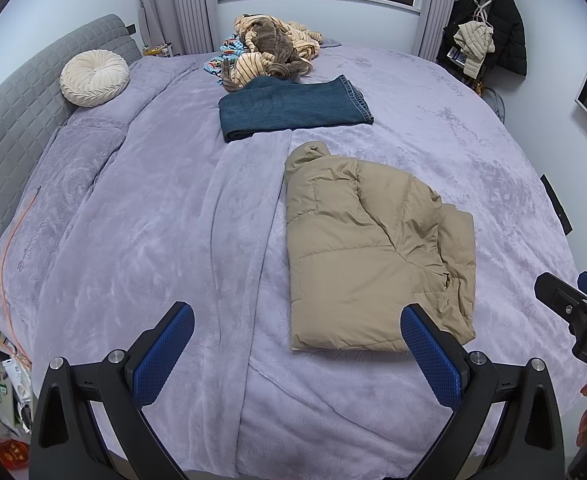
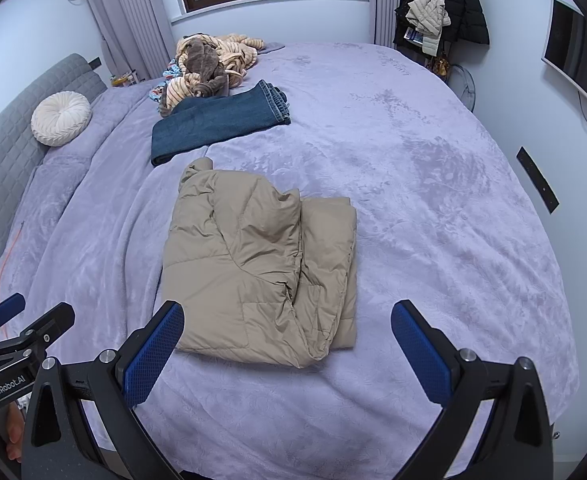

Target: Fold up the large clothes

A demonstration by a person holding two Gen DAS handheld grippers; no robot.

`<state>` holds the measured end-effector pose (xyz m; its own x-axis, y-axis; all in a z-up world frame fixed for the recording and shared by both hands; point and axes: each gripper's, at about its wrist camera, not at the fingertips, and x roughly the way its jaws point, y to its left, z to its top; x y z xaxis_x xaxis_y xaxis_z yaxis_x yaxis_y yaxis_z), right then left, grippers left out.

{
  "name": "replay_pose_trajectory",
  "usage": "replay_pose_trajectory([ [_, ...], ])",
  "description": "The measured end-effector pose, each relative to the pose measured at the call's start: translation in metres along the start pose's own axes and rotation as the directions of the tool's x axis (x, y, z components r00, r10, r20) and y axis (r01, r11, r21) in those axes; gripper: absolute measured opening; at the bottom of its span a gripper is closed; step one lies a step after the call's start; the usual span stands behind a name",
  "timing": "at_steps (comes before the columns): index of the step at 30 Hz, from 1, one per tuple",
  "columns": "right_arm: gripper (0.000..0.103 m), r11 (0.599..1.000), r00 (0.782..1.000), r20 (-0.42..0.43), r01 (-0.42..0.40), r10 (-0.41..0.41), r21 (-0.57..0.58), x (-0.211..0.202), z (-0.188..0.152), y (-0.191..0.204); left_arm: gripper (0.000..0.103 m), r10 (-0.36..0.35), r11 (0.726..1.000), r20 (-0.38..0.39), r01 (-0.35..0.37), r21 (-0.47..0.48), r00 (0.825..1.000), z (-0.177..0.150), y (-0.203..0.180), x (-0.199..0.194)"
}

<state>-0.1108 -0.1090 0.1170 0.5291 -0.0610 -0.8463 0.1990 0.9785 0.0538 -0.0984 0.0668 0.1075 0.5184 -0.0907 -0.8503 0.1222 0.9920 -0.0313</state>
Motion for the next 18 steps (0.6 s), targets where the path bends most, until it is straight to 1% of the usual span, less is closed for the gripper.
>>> replay_pose_trajectory([
  [18, 0.103, 1.000, 1.000, -0.001, -0.001, 0.001, 0.001, 0.0008, 0.0006, -0.0007, 0.103, 0.003, 1.000, 0.001, -0.003, 0.000, 1.000, 0.0002, -0.0034, 0.0003],
])
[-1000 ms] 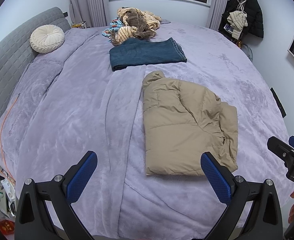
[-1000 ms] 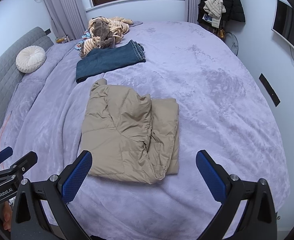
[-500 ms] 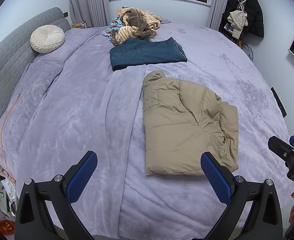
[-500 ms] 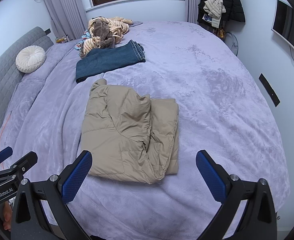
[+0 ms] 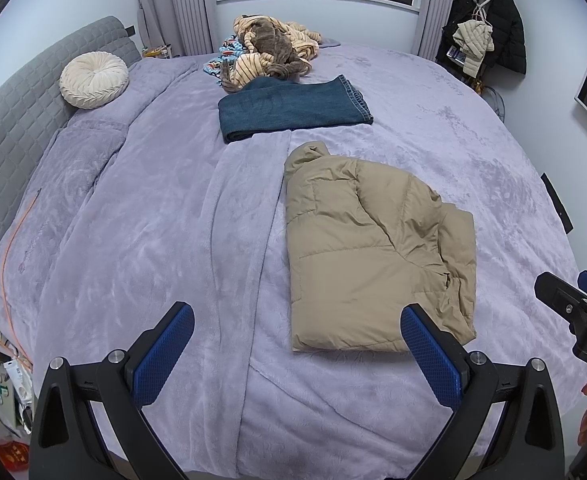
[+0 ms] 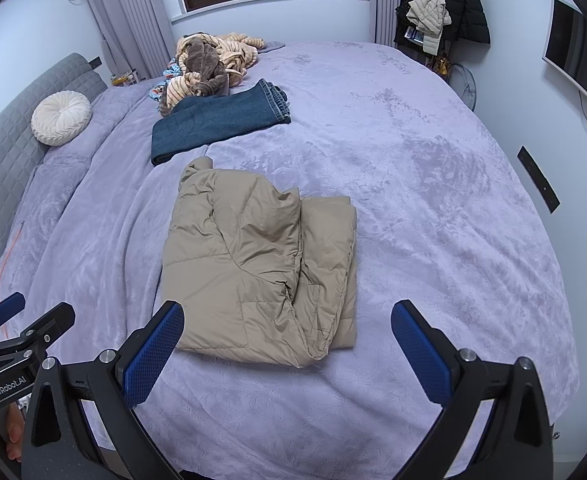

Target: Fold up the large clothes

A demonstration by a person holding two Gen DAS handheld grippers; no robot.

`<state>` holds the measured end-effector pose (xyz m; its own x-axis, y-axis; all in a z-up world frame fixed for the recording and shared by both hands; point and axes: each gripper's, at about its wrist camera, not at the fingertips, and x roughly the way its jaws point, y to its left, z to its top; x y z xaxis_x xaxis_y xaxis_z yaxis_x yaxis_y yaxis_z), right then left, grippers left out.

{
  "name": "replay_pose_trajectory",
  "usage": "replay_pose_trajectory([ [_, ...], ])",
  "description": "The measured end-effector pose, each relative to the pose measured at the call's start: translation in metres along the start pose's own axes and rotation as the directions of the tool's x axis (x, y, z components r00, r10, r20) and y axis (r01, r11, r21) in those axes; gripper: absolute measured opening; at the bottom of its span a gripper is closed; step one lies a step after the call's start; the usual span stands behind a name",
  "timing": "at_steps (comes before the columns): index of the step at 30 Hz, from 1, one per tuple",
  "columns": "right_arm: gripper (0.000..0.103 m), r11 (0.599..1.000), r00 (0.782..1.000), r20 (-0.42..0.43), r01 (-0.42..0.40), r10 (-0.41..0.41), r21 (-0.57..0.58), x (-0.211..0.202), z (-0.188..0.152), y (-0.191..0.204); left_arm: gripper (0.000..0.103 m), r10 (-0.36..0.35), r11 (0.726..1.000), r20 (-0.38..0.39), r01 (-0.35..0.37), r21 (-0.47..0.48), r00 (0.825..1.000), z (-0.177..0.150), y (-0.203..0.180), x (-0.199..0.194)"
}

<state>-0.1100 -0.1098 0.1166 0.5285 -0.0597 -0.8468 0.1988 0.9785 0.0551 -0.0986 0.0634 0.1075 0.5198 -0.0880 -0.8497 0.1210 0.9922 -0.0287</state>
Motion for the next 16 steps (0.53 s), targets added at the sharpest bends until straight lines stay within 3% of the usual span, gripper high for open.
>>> replay_pose_trajectory([
  [16, 0.103, 1.000, 1.000, -0.005, -0.002, 0.002, -0.004, 0.001, 0.001, 0.002, 0.103, -0.008, 1.000, 0.003, 0.008, -0.002, 1.000, -0.002, 0.009, 0.000],
])
